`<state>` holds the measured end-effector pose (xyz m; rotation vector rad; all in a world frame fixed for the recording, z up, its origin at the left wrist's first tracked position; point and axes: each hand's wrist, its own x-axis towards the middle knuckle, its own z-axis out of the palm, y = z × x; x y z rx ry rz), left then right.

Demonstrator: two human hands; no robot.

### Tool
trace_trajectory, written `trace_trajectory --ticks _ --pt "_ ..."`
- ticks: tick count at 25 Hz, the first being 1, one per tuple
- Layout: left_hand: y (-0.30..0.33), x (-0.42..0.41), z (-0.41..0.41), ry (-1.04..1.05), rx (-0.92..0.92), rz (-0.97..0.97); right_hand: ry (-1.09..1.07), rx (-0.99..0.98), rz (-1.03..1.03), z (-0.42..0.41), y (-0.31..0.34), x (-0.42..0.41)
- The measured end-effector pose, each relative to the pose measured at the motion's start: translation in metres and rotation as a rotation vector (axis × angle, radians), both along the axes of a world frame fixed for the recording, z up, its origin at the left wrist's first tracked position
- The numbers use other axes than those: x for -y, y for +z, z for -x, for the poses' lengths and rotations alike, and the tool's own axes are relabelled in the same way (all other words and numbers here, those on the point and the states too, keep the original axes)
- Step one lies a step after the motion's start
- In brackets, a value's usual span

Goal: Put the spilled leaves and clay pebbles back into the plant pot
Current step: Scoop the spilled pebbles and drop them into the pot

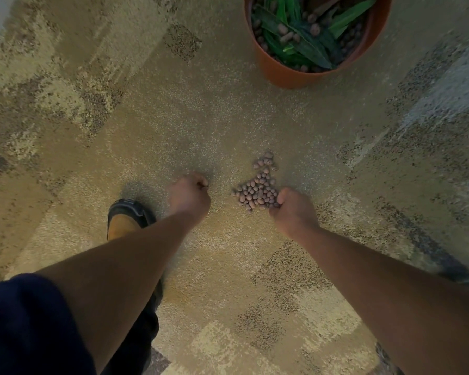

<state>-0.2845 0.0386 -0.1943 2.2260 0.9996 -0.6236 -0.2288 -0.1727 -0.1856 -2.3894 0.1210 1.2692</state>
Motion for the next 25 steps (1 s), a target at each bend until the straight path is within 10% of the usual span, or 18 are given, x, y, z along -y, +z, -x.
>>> trace_trajectory --ticks 25 --pt "0.013 0.061 -0.033 -0.129 0.035 0.263 -0.672 -0.133 -0.267 -0.006 0.000 -0.018"
